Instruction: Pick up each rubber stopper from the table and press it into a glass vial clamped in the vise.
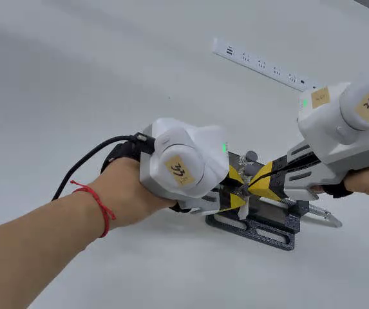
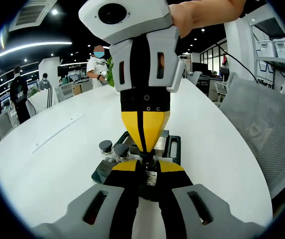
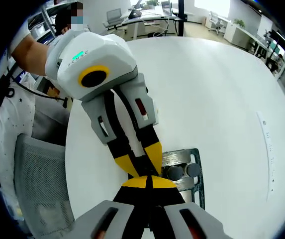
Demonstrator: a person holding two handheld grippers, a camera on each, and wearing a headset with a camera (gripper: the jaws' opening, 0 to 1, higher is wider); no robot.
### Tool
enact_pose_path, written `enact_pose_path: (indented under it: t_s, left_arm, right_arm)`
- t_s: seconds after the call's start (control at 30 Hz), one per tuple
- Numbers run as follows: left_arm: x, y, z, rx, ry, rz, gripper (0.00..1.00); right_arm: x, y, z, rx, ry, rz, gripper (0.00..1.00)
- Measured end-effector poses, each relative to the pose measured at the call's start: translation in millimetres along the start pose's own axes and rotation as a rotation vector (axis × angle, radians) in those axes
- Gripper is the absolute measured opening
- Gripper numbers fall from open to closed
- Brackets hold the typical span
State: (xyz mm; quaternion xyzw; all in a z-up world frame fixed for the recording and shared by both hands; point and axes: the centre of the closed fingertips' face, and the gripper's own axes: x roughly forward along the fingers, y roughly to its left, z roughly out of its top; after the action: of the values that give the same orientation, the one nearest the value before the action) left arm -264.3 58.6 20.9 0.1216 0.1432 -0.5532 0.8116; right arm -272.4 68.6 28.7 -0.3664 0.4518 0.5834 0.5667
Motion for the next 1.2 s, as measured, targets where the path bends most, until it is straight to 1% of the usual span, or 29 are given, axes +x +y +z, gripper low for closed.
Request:
enact_pose_path:
  t_s: [0.2, 0.77, 0.9, 1.2]
  left_arm:
    - [-0.3, 0.0, 0.1, 0.0, -0.001, 0.0, 0.1]
    - [1.7, 0.2, 0.7, 0.003, 0.0, -0.002, 0.1]
    - [2.3, 0.3, 0.4, 0.003, 0.001, -0.002, 0.1]
    - [2.4, -1.0, 1.0, 0.003, 0.0, -0.004, 0.1]
  right_arm:
    - [-0.2, 0.0, 0.1, 0.012, -0.002, 0.006, 0.0]
    - [-0.5, -0.7, -2.4, -0.003, 0.015, 0.002, 0.0]
    - [-0.4, -1.3, -3.0, 0.003, 0.016, 0.006, 0.0]
    - [0.3, -0.3, -2.9, -0.008, 0.038, 0.006, 0.0]
